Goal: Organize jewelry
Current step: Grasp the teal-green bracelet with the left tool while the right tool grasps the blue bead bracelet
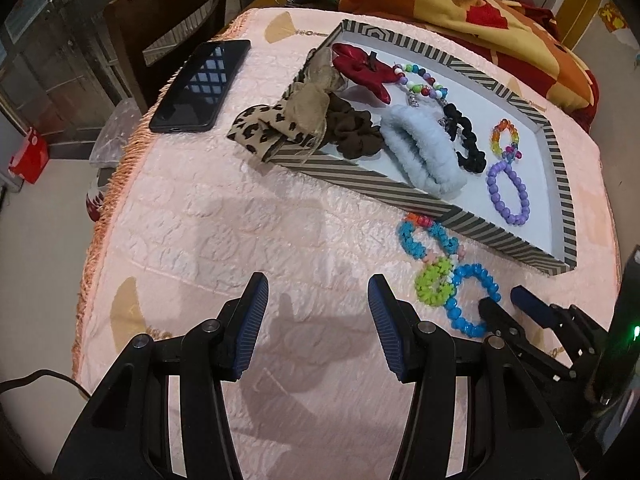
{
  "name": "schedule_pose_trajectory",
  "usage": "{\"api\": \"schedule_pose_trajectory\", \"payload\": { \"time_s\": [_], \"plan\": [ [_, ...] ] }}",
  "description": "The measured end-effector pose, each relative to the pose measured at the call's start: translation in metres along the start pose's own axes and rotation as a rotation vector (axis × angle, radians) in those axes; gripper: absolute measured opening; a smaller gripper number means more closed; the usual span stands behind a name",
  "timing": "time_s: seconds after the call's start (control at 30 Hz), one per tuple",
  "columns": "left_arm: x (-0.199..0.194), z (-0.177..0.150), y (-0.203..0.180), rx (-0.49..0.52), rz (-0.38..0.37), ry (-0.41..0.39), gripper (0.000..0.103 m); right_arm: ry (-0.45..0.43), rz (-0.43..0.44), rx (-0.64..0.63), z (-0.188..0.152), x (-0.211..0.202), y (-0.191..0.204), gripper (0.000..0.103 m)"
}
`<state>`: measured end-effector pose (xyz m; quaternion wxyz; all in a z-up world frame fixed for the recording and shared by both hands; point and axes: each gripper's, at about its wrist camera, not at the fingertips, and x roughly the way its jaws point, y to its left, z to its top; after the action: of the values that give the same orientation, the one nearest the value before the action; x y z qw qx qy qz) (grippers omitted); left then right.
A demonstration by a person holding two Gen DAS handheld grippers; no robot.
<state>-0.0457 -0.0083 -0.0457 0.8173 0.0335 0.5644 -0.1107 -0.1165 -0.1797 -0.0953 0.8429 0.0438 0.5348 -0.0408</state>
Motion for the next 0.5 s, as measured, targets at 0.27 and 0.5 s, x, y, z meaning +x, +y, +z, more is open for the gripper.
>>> {"api": "schedule_pose_trajectory", "payload": {
  "time_s": [0.27,0.5],
  "plan": [
    [0.021,0.014,-0.021,0.001,-0.05,0.041,0.052,0.015,-0.032,0.045,-0.008,-0.005,-0.026,0.023],
    [0.042,0.026,-0.04,0.012,-0.081,0.072,0.052,0.01,-0.015,0.05,-0.011,-0.006,-0.026,0.023]
  ]
}}
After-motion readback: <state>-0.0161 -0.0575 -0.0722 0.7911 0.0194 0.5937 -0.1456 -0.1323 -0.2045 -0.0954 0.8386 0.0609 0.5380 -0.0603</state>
